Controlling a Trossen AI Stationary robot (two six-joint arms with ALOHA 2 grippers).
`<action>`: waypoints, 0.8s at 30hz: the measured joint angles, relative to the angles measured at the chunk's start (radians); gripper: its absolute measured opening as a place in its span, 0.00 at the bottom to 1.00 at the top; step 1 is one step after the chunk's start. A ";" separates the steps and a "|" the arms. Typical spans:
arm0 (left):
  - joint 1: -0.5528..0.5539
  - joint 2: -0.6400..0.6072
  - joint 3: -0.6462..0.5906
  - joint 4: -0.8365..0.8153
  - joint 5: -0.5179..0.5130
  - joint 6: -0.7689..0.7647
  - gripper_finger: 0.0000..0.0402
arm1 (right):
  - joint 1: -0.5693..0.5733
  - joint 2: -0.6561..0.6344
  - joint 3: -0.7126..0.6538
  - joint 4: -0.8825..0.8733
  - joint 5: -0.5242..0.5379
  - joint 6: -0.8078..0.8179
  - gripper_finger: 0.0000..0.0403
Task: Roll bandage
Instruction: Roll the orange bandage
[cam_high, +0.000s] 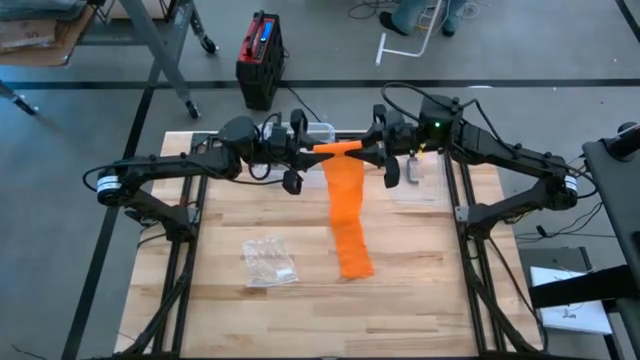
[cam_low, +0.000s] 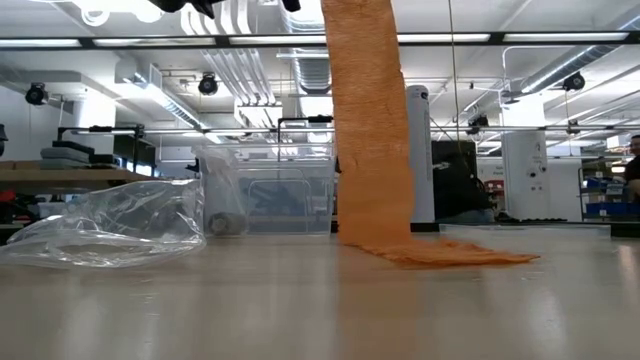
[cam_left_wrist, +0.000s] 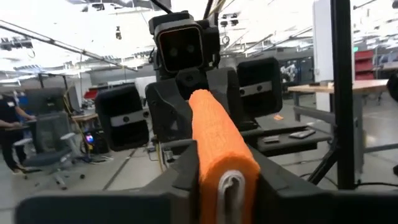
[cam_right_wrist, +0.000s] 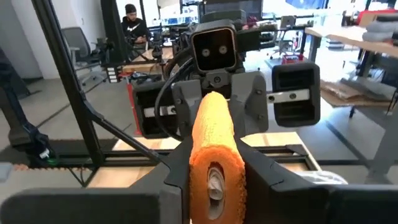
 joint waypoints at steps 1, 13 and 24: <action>0.000 0.000 0.000 0.000 -0.001 0.007 0.15 | 0.000 0.000 0.000 0.000 0.000 0.018 0.21; -0.004 0.000 0.000 0.001 -0.048 0.126 0.18 | 0.000 -0.001 0.001 0.009 0.004 0.212 0.46; -0.005 -0.001 0.000 0.010 -0.058 0.216 0.14 | 0.000 0.020 0.002 0.009 0.034 0.343 0.65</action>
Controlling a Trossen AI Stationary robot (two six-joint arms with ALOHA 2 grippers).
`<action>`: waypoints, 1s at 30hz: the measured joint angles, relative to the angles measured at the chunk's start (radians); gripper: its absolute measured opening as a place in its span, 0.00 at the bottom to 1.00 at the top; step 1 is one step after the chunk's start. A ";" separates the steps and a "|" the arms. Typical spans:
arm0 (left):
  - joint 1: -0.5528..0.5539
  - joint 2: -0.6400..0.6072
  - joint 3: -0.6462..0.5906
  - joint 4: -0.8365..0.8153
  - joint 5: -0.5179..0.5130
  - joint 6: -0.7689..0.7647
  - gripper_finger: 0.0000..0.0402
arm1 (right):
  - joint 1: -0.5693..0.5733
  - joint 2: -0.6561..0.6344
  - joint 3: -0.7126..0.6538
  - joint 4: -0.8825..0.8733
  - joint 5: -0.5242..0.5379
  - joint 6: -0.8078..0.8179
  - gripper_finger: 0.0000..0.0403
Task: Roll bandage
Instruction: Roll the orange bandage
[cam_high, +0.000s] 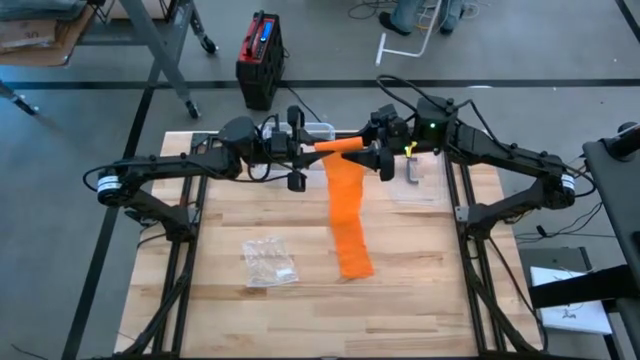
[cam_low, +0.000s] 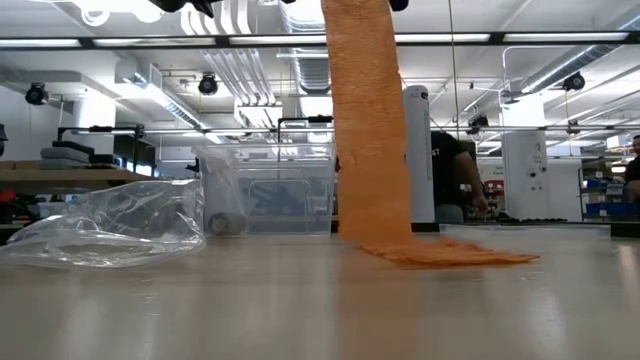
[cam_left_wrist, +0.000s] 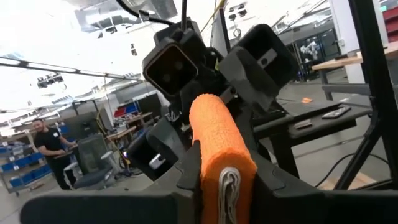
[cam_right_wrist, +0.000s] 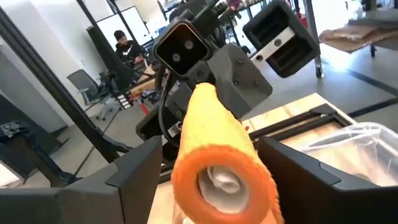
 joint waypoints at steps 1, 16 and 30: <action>0.000 0.000 0.000 -0.004 0.000 0.000 0.15 | 0.000 0.002 0.000 0.004 0.000 0.001 0.65; -0.001 -0.001 0.000 -0.043 0.002 0.137 0.14 | 0.000 0.012 0.000 0.023 0.017 0.076 0.61; -0.001 0.004 0.142 -0.355 -0.058 0.318 0.13 | 0.000 0.060 0.000 0.044 0.029 0.130 0.60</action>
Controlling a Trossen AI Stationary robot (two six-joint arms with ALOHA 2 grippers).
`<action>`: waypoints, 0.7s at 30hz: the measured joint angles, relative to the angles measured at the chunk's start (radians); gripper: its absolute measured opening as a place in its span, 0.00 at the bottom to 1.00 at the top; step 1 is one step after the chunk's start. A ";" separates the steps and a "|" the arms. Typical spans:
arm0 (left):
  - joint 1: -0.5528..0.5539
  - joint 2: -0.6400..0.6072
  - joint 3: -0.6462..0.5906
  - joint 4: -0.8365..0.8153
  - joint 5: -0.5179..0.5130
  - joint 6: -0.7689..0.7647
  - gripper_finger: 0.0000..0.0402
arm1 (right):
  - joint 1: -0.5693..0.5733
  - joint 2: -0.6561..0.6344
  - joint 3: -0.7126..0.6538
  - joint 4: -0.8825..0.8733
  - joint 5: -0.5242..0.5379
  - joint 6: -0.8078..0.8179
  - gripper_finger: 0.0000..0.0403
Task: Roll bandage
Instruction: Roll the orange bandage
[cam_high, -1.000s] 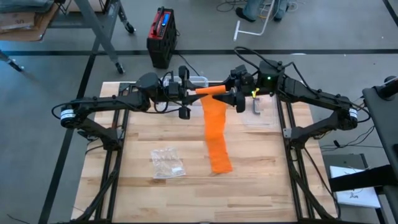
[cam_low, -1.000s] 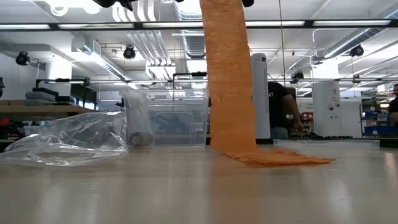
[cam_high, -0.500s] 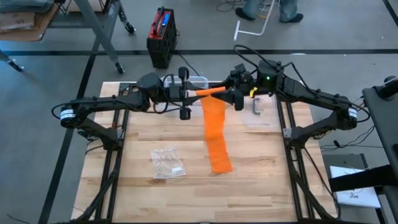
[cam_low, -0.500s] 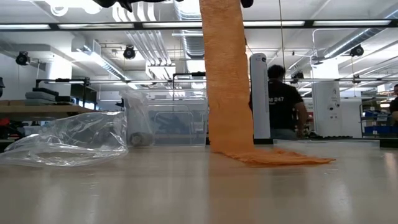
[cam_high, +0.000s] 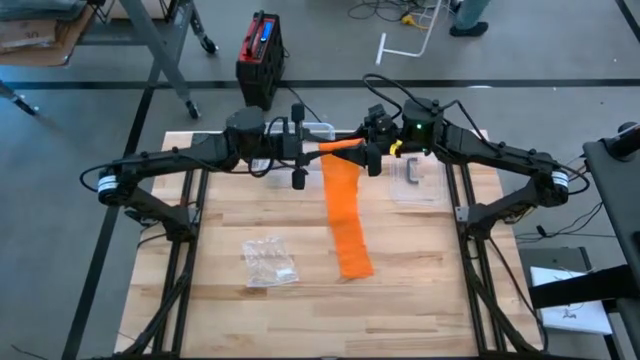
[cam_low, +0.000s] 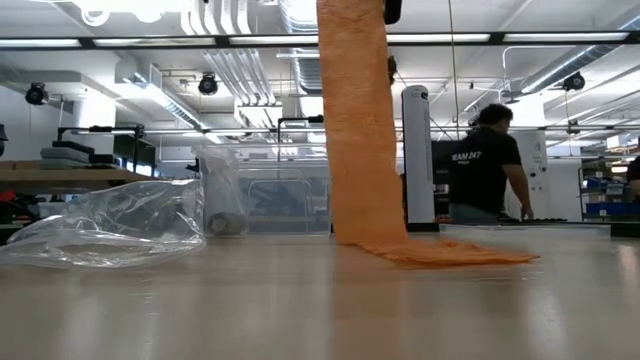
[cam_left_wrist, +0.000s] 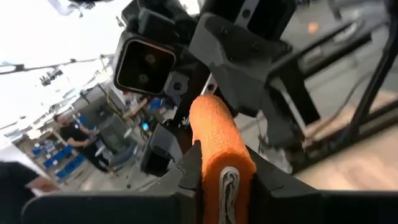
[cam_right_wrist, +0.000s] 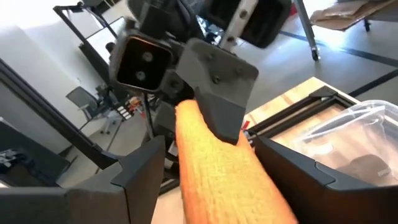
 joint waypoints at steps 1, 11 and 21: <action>0.000 0.001 0.018 -0.036 -0.001 0.011 0.13 | 0.000 0.001 0.000 -0.002 0.001 0.000 0.59; -0.001 -0.002 0.056 -0.062 -0.012 0.068 0.12 | 0.000 -0.011 0.000 0.040 0.008 0.000 0.55; -0.007 -0.007 0.056 -0.023 -0.018 0.043 0.12 | 0.001 -0.012 0.000 0.109 0.023 -0.013 0.58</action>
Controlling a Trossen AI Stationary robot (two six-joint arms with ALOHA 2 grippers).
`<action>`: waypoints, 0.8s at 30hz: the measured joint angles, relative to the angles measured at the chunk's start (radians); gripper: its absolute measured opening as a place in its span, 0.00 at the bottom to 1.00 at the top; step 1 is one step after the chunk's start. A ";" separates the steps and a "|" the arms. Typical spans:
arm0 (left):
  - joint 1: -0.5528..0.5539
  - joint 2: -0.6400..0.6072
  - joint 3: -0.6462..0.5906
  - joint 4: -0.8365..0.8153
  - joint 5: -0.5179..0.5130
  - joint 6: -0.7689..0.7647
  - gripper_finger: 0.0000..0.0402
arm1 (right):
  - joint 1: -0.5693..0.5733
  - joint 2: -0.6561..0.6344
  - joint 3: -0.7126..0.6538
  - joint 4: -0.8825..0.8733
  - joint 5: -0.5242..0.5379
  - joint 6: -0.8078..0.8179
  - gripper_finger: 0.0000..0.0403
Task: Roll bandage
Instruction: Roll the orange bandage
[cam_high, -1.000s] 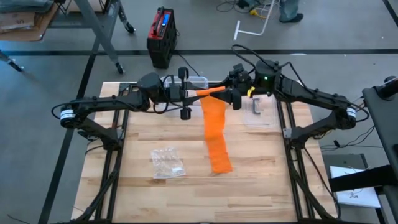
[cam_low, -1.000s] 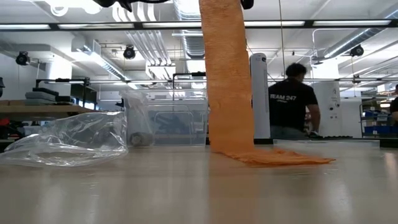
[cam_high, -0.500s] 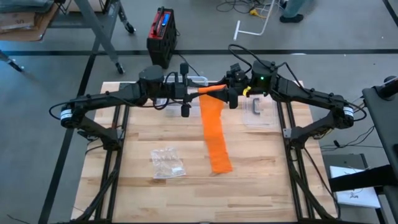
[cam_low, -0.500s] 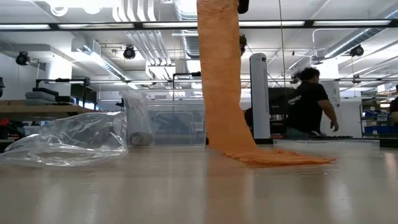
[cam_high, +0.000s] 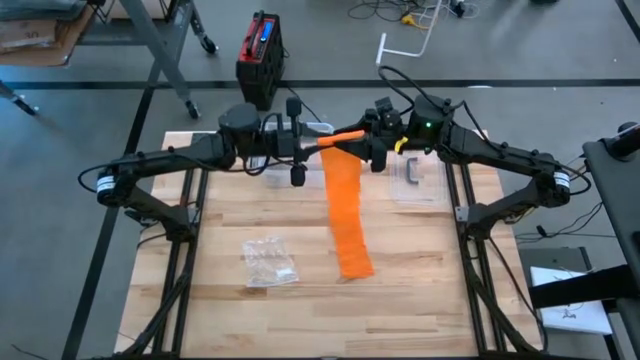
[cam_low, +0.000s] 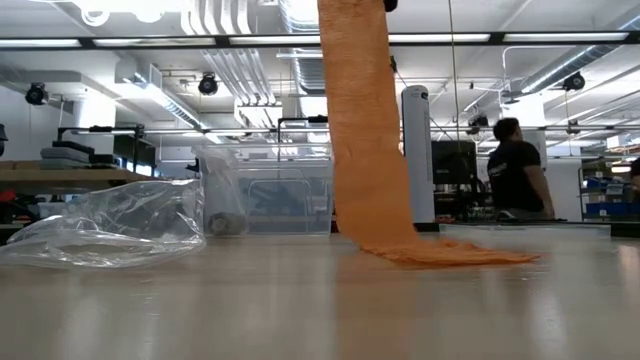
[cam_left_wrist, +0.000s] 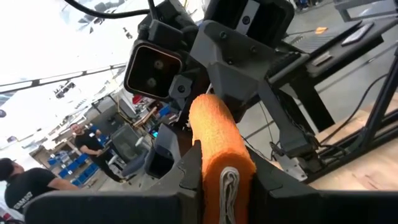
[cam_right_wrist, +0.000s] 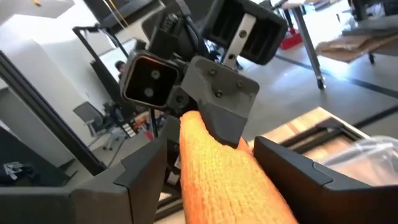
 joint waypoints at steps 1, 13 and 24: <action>0.000 0.000 0.003 0.000 0.000 0.000 0.12 | 0.000 0.000 0.000 0.007 0.000 0.001 0.58; 0.000 0.000 0.034 -0.057 0.002 0.079 0.12 | 0.002 0.001 0.000 0.009 0.003 -0.009 0.48; 0.000 -0.001 0.034 -0.030 -0.038 -0.055 0.23 | 0.002 0.001 -0.011 0.066 0.033 -0.122 0.31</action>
